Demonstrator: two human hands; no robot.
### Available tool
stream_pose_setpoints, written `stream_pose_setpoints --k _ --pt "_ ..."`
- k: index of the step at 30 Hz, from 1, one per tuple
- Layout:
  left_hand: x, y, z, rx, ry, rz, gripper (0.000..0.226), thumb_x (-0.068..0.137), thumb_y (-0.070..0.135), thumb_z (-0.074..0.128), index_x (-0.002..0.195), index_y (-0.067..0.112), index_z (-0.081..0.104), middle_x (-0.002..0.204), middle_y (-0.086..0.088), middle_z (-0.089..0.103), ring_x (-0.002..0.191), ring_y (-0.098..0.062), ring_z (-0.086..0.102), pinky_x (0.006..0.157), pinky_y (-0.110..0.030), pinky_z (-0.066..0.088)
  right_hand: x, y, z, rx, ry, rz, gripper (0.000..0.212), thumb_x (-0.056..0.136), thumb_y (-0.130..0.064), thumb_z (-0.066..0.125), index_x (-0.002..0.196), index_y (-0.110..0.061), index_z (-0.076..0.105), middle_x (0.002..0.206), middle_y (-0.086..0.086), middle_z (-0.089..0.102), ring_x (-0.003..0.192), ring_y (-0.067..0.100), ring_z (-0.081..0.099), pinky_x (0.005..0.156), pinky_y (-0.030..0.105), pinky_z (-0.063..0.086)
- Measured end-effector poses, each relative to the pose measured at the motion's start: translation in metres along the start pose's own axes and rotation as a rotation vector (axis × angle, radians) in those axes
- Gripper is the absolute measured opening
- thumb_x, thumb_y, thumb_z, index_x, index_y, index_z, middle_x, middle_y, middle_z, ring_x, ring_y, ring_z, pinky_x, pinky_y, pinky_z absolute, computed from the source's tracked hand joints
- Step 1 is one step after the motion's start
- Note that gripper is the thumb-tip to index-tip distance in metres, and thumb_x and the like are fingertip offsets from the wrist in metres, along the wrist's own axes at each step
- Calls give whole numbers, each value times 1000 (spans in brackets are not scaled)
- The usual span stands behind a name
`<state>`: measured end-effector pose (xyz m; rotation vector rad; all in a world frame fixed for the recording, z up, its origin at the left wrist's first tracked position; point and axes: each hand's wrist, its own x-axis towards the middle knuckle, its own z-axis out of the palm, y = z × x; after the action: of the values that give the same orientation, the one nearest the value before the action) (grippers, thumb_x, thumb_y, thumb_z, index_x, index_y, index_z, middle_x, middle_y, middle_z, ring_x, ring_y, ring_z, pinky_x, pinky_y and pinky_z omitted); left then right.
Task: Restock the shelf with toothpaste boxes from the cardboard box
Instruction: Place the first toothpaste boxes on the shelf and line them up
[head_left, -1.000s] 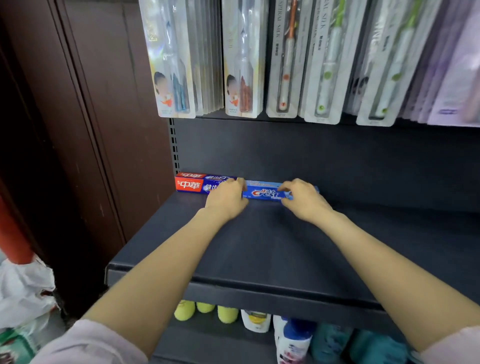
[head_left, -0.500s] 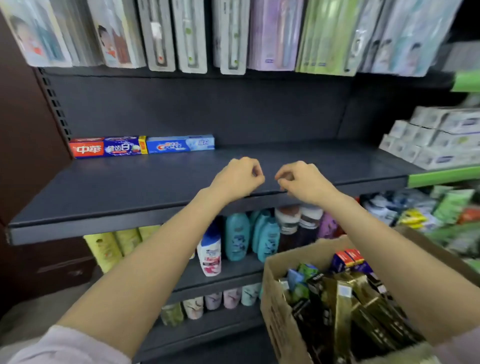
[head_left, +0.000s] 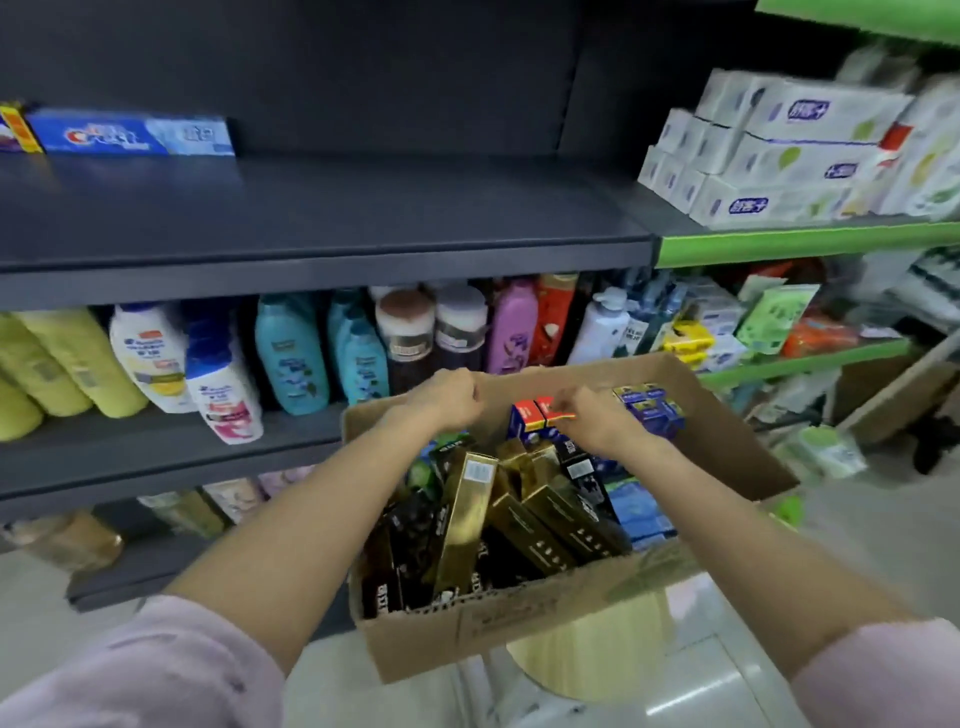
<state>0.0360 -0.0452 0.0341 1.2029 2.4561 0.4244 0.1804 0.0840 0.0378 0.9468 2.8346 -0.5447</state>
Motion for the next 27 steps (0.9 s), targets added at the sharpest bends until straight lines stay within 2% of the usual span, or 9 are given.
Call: stream_pose_setpoints --k 4,7,9,11,13,15,19,22,27 --pt "17 -2 40 4 -121 -171 39 95 31 50 116 0 60 121 -18 61 110 -32 57 92 -36 43 24 33 23 -24 -111 -59 46 94 -15 50 138 -7 43 142 17 43 131 33 41 107 38 36" --pt "23 -13 51 -226 -328 -310 59 86 47 61 128 7 52 129 -8 55 118 -27 52 94 -37 43 47 40 43 -52 -173 -152 55 98 -20 46 147 -6 26 158 13 12 144 29 18 116 32 18" --pt "29 -18 52 -337 -442 -395 72 80 49 67 136 10 43 137 -9 48 125 -31 48 96 -43 46 65 42 56 -43 -192 -142 59 99 -25 43 149 -7 19 159 9 -9 147 28 5 118 32 11" --pt "37 -23 55 -365 -428 -391 64 80 42 70 130 9 48 131 -12 55 117 -31 55 93 -46 51 76 39 66 -20 -218 -117 56 99 -29 42 148 -11 23 158 10 -15 147 29 1 119 33 9" --pt "43 -25 60 -336 -318 -319 46 82 37 70 113 6 61 113 -12 66 104 -26 63 92 -41 52 81 34 77 17 -190 -136 48 98 -30 45 142 -14 37 155 14 0 144 33 10 119 37 15" --pt "43 -26 67 -313 -248 -255 38 83 37 69 104 5 68 106 -11 70 99 -23 64 91 -35 48 80 25 88 17 -150 -170 43 96 -28 49 135 -15 41 145 17 23 135 35 29 112 44 31" --pt "37 -29 68 -353 -77 -205 44 87 39 63 120 9 63 119 -8 66 112 -21 59 95 -29 43 91 4 96 -20 -82 -26 46 89 -31 60 125 -13 36 117 17 54 106 35 59 83 45 50" --pt "30 -29 58 -425 101 -137 36 92 33 57 118 9 64 117 -5 66 111 -17 58 86 -22 38 98 0 95 -24 -71 66 45 89 -29 61 123 -8 40 113 16 61 104 35 62 82 43 52" --pt "31 -36 45 -626 233 -202 34 93 34 55 121 14 63 115 -3 66 109 -16 60 88 -22 42 85 8 75 254 -21 -172 43 85 -18 65 116 -10 37 100 12 63 91 29 64 76 38 53"
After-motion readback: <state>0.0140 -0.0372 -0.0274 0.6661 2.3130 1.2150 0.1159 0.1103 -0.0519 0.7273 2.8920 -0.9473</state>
